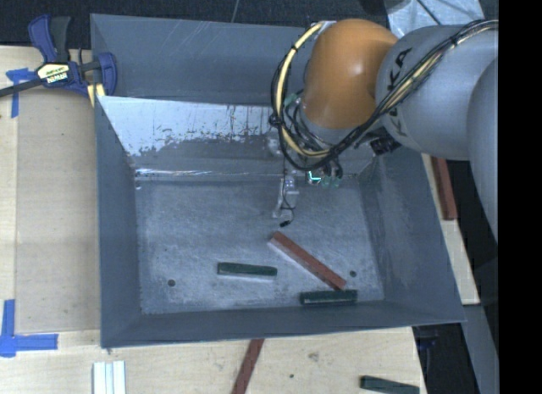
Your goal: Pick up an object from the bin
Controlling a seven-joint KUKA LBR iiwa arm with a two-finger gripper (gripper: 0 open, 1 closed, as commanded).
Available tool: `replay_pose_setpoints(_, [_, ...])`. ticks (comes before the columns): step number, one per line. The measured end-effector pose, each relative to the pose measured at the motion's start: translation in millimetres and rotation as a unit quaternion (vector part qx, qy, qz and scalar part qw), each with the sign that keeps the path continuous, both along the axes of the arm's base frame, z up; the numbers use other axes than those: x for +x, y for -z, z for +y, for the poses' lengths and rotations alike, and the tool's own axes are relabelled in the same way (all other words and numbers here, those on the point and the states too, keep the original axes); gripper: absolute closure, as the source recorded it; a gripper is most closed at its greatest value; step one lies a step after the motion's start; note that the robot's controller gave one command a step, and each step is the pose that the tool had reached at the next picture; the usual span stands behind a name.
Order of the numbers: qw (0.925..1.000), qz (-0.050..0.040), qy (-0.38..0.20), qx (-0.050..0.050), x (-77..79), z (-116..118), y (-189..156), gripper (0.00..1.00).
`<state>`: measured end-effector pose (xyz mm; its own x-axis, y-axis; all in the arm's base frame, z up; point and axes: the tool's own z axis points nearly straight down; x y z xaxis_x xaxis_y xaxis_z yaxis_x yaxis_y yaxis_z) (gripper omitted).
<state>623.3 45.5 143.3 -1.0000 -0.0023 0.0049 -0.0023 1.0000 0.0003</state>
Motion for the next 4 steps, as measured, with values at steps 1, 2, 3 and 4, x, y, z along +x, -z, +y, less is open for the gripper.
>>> replay_pose_setpoints(1, [1.0, -0.0042, 0.0, 0.0, 2.1, 0, -5, 0.0])
replay_pose_setpoints(2, [0.9928, -0.0065, -0.12, 0.0, -34.2, -13, 18, 0.0])
replay_pose_setpoints(3, [0.9764, -0.002, -0.216, 0.001, -61.3, -18, 33, 0.0])
replay_pose_setpoints(4, [0.9667, -0.0039, -0.256, 0.0, -83.8, -22, 38, 0.0])
